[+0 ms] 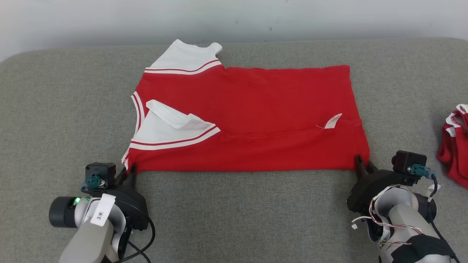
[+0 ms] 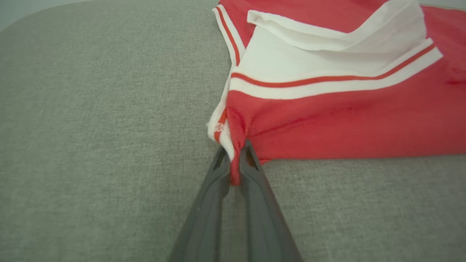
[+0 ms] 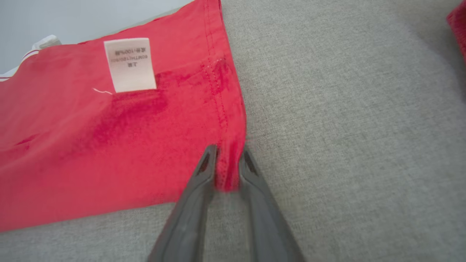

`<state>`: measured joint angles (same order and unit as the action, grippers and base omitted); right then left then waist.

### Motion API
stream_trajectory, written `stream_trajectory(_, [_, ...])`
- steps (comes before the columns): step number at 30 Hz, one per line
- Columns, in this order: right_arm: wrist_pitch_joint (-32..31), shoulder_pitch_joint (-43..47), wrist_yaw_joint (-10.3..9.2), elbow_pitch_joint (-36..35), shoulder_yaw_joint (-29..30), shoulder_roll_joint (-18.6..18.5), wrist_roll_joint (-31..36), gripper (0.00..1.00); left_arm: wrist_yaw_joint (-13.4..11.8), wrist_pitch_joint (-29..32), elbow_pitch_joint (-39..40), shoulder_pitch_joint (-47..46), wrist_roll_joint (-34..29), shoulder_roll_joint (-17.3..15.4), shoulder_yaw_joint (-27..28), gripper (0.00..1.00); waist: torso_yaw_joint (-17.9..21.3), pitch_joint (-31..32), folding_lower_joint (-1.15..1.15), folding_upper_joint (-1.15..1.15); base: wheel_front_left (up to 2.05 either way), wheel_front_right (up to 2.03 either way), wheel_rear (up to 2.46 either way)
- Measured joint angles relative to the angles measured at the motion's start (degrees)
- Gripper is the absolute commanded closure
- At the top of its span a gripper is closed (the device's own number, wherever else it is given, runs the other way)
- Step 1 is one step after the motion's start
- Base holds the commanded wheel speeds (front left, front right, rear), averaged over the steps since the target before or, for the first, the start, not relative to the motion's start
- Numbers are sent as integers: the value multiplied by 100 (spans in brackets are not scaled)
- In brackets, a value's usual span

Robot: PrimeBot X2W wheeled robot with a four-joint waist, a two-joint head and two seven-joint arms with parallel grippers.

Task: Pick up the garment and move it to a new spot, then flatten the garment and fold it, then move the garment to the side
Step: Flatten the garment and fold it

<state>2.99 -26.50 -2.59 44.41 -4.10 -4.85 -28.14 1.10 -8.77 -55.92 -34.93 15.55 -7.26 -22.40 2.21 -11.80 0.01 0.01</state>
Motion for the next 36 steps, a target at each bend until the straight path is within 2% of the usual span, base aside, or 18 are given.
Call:
stream_trajectory(1, [2,0,0,4,-3,1,0,99,1,0,-15,-2,0,9,-5,100,1,8,0,0,0,0,0])
stream_trajectory(2, [4,-3,0,9,-10,2,2,100,2,0,-33,-10,0,12,-10,100,3,14,0,0,0,0,0])
stream_trajectory(4, [4,-11,1,29,-14,3,3,85,42,0,-75,-48,0,11,-14,100,5,25,0,0,0,0,0])
stream_trajectory(5, [5,-15,0,44,-19,2,9,87,42,0,-86,-61,0,11,-15,100,6,31,0,0,0,0,0])
stream_trajectory(6, [8,-23,1,70,-19,2,9,98,44,0,-104,-64,0,12,-19,100,7,40,0,0,0,0,0])
stream_trajectory(7, [8,-38,1,111,-24,2,9,100,46,-1,-129,-64,0,15,-25,100,7,56,0,0,0,0,0])
stream_trajectory(15, [56,-56,7,241,-57,-13,45,100,105,-30,-299,-54,35,71,-35,100,4,222,0,0,0,0,0])
stream_trajectory(17, [62,21,15,242,-51,-18,44,100,179,-36,-327,-32,88,93,-20,100,1,277,0,0,0,0,0])
stream_trajectory(21, [63,338,152,207,-30,-25,-10,100,363,-111,-356,218,294,158,43,100,-6,415,0,0,0,0,0])
stream_trajectory(27, [90,1077,369,-238,-23,-181,-38,100,550,-245,-218,748,469,154,57,100,-35,716,-1,0,0,0,0])
stream_trajectory(36, [47,2053,563,-1116,91,-269,-277,100,604,-374,269,1550,740,25,36,100,-9,1006,-1,-1,0,0,0])
